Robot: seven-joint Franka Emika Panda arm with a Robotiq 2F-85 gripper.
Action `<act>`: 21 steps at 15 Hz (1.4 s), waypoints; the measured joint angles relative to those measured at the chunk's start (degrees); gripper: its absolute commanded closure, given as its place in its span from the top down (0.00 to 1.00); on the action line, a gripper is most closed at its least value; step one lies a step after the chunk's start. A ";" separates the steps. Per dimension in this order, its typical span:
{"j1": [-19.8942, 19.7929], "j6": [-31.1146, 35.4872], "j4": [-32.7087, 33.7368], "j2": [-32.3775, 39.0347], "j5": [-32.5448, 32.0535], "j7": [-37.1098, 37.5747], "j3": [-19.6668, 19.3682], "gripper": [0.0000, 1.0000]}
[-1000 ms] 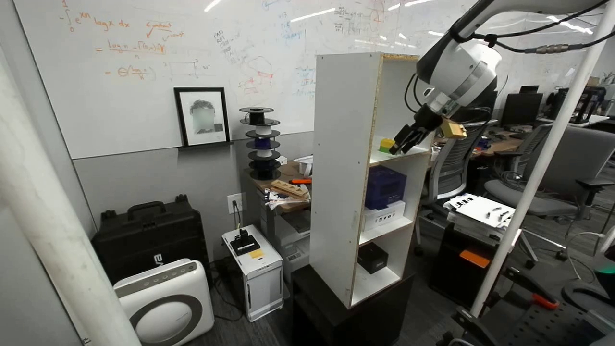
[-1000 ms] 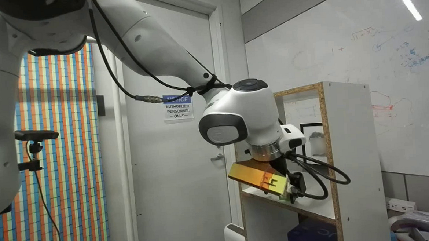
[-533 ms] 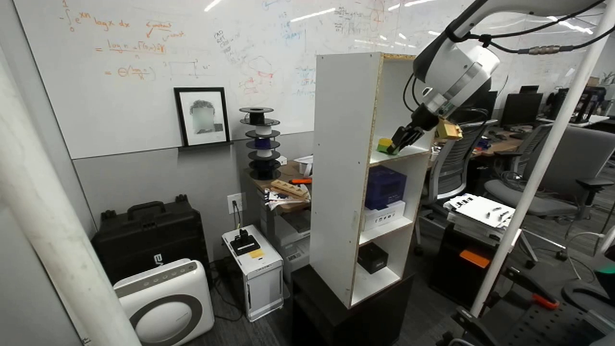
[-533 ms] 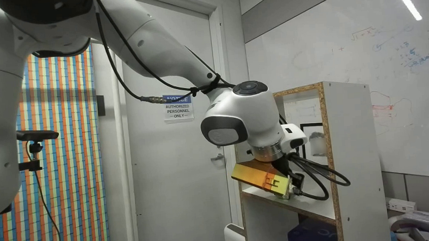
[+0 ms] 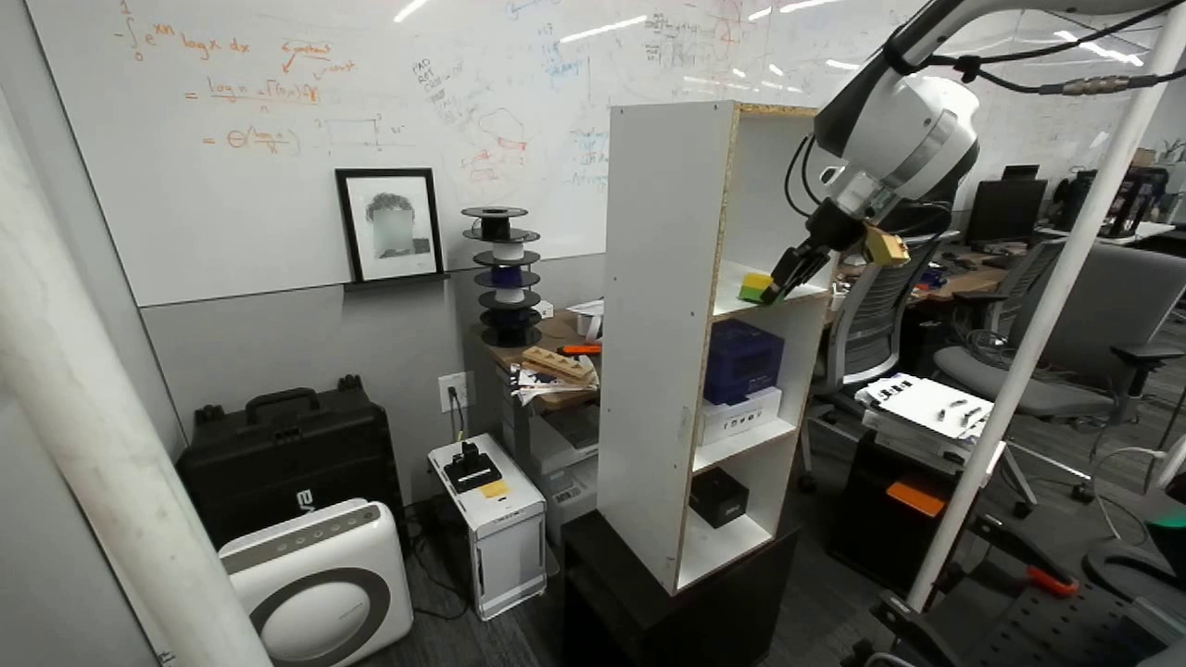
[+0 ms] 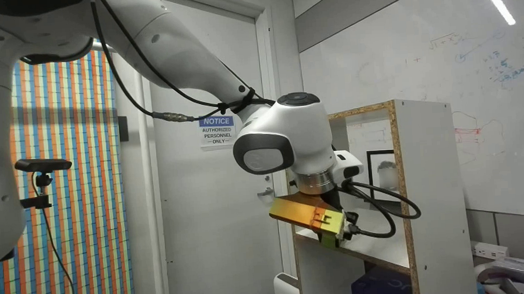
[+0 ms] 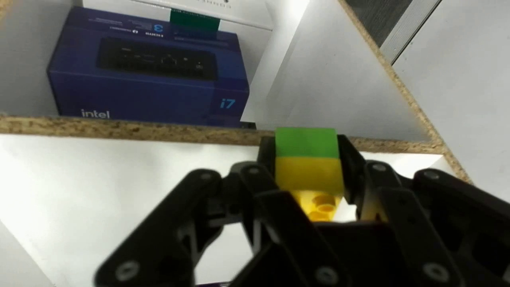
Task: Put the yellow and green block on top of the cabinet
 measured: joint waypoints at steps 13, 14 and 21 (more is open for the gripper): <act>0.03 -14.36 -16.04 -32.83 -25.07 18.89 -4.19 0.15; 0.03 -15.66 -15.69 -35.12 -26.01 20.76 -4.57 0.15; 0.93 -19.54 -7.05 -38.96 -28.09 32.59 -7.69 0.15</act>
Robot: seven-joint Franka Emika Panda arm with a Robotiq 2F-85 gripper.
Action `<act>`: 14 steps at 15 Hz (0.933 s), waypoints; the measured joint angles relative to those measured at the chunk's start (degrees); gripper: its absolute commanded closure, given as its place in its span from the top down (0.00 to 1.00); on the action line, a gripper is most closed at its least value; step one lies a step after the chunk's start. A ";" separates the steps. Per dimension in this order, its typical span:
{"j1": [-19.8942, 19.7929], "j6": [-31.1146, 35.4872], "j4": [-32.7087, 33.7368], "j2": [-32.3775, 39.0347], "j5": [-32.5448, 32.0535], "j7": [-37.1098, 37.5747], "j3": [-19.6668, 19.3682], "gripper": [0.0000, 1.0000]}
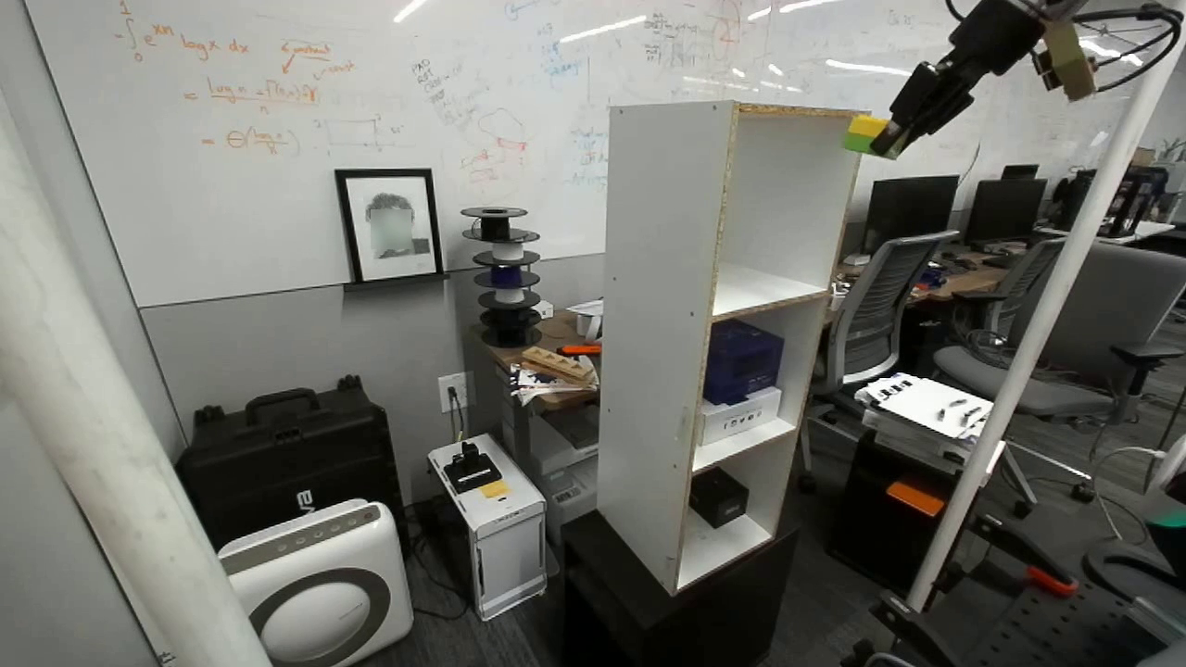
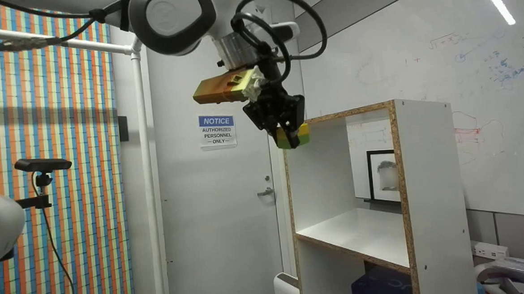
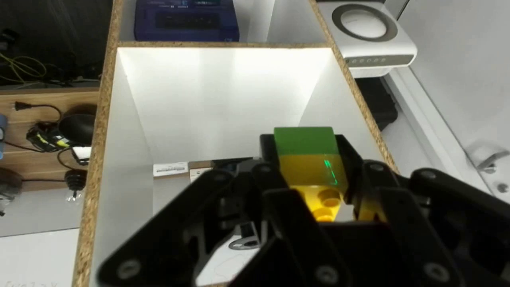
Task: Put the yellow and green block on top of the cabinet
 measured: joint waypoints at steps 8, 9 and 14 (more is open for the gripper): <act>6.02 1.41 12.09 9.63 2.93 6.81 -2.39 0.15; 6.19 1.32 13.21 10.74 3.08 7.53 -2.37 0.15; 6.25 -0.89 17.39 14.13 3.83 9.85 -2.38 0.15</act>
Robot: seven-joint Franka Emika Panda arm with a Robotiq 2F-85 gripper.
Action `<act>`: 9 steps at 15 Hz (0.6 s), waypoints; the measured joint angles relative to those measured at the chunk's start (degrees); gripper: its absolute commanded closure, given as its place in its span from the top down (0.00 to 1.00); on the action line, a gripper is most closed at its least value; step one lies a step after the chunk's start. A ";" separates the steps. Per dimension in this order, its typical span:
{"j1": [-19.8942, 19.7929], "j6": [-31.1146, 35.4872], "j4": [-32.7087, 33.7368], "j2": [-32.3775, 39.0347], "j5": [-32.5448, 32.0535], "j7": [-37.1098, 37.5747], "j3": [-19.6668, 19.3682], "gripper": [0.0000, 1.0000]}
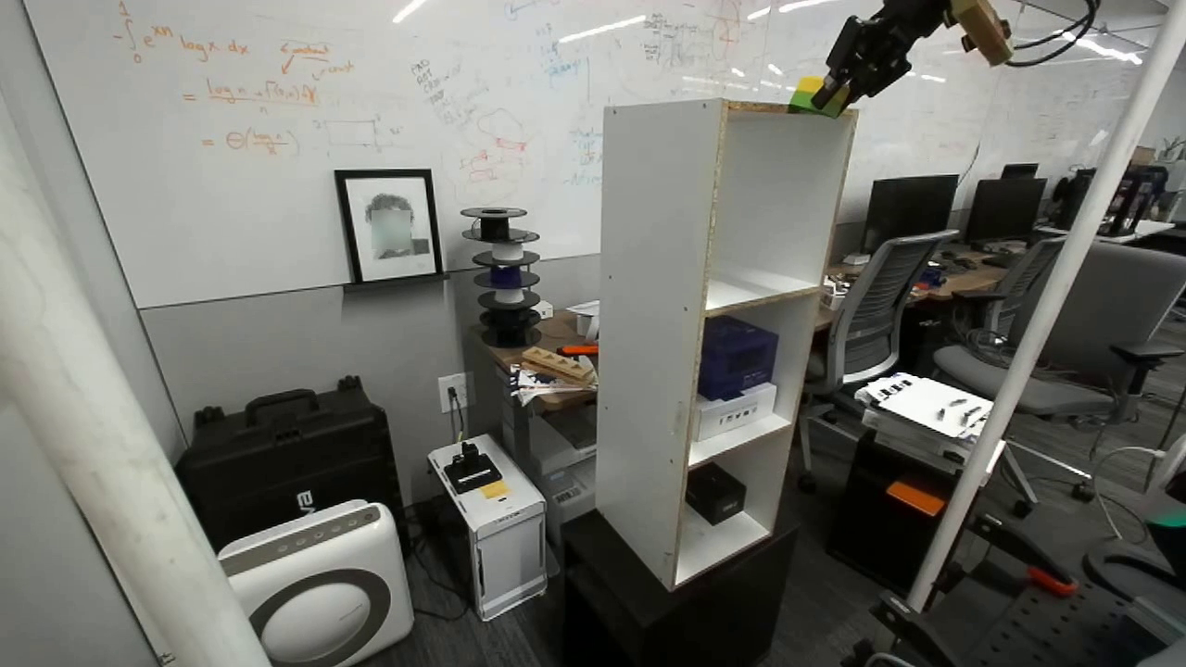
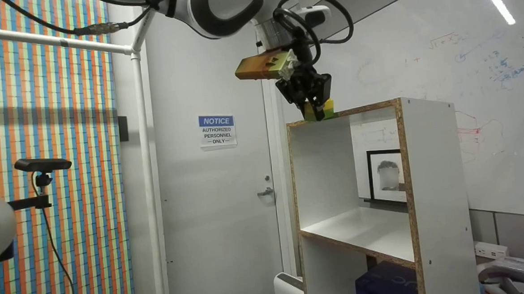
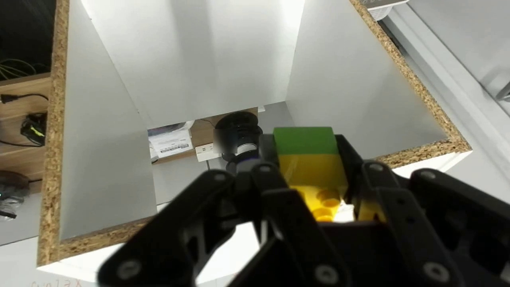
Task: Put the yellow and green block on top of the cabinet
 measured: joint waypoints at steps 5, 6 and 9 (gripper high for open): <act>0.01 -4.37 2.42 1.27 0.82 0.35 0.18 0.15; 0.01 -4.77 2.57 1.35 1.01 0.35 0.26 0.15; 0.03 -5.88 2.73 1.44 2.03 0.35 0.67 0.15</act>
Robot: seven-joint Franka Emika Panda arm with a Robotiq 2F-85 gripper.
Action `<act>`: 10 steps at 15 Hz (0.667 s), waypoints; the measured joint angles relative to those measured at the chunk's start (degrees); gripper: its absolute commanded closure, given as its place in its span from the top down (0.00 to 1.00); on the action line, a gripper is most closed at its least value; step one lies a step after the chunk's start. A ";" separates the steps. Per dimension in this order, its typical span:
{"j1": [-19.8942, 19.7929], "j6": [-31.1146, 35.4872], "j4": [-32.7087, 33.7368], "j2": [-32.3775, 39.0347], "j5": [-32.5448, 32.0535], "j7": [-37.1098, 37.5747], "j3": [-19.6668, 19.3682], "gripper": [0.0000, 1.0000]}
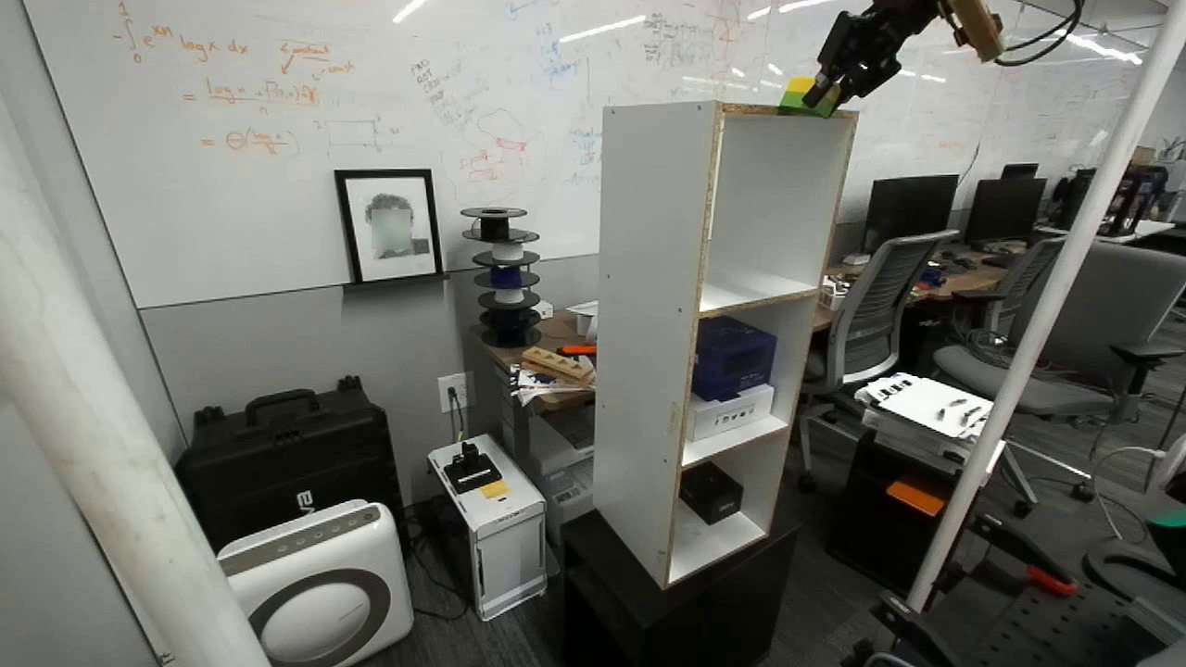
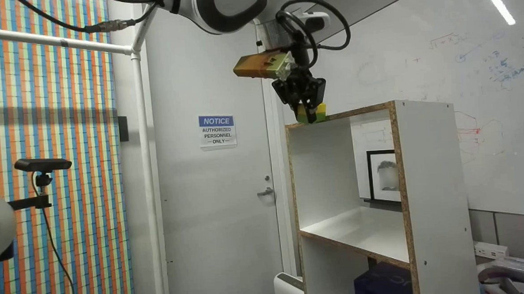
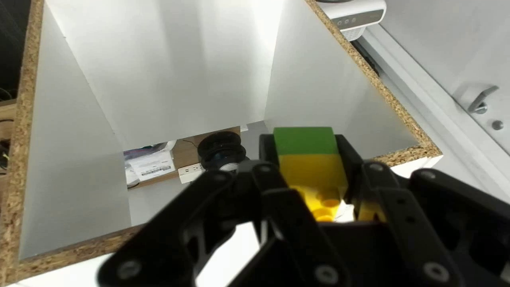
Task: Put the yellow and green block on top of the cabinet
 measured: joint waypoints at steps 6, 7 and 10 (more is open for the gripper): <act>0.09 -1.28 0.45 -0.16 0.81 0.01 1.15 0.15; 0.09 -1.25 0.48 -0.31 0.81 0.01 1.30 0.15; 0.09 -0.89 1.13 -0.76 0.81 0.02 1.70 0.15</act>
